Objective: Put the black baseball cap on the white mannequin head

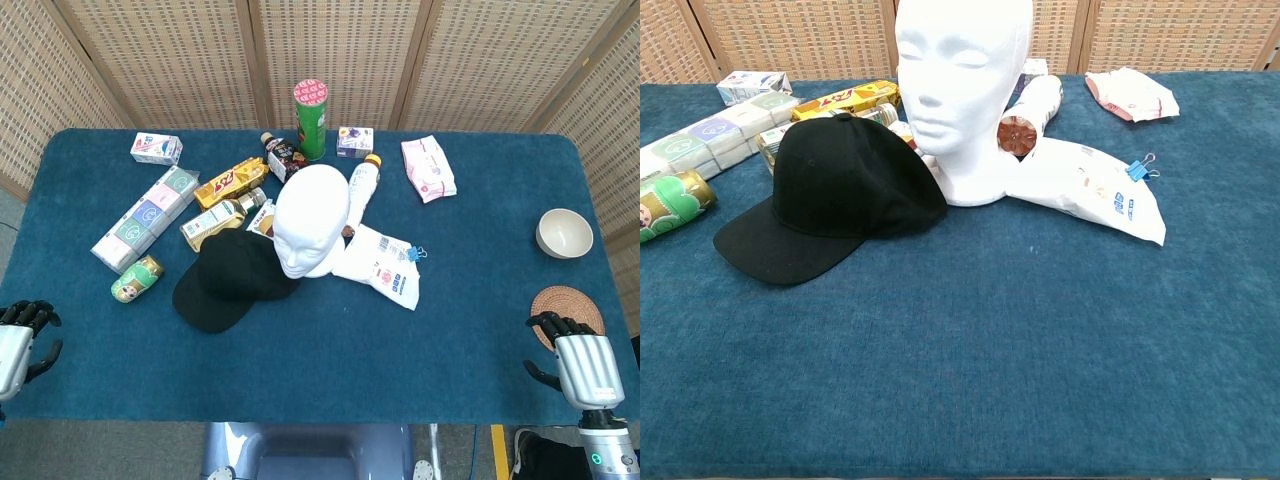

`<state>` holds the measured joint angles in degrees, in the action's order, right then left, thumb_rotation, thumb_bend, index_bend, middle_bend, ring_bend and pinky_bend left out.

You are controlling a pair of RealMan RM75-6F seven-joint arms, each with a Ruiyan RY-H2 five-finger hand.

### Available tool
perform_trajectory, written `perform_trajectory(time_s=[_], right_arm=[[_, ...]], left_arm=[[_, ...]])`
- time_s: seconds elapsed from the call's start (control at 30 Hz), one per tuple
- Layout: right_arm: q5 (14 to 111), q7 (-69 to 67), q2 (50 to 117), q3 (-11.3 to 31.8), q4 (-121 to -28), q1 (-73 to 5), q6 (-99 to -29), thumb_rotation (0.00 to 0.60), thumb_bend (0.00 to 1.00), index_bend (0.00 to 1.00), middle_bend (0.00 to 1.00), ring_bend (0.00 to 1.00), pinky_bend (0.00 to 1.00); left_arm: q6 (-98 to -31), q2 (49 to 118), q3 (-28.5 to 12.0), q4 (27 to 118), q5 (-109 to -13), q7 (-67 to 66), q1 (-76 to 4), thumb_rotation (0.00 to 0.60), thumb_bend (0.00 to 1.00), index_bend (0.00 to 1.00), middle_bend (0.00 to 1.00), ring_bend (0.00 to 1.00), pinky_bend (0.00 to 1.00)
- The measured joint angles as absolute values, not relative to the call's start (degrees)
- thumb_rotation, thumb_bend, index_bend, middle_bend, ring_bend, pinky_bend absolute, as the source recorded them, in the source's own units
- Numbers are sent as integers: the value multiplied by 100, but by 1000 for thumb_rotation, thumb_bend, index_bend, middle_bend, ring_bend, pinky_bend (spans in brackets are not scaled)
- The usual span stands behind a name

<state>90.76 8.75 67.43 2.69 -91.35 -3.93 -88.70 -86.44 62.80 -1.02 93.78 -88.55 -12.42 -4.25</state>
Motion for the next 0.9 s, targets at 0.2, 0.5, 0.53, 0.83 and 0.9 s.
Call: perform_trajectory(time_s=[0.2, 0.5, 0.53, 0.83, 0.9], right_arm=[[9071, 869, 6730, 262, -9139, -371, -8880, 600, 81, 379, 386, 455, 524], [9064, 875, 6735, 270, -9141, -372, -8869, 600, 81, 379, 387, 455, 524], [9067, 878, 6734, 269, -9142, -365, -8881, 600, 81, 379, 387, 455, 524], [9061, 879, 6717, 252, -9164, -252, -9027, 600, 82, 379, 386, 455, 525], [9065, 867, 6717, 243, -9162, -225, -9059, 600, 81, 379, 387, 455, 525]], left_arm=[[-8339, 6260, -154, 9339, -8903, -1200, -674, 600, 304, 444, 359, 307, 393], [-7798, 6390, -279, 9012, -9149, -983, -1270, 600, 187, 522, 530, 460, 558], [-7760, 6428, -289, 8964, -9198, -960, -1328, 600, 180, 529, 540, 468, 563], [-7199, 7013, -300, 8319, -9440, -790, -1916, 600, 160, 547, 554, 477, 566], [-7088, 7187, -294, 8167, -9433, -749, -1997, 600, 161, 547, 554, 477, 566]])
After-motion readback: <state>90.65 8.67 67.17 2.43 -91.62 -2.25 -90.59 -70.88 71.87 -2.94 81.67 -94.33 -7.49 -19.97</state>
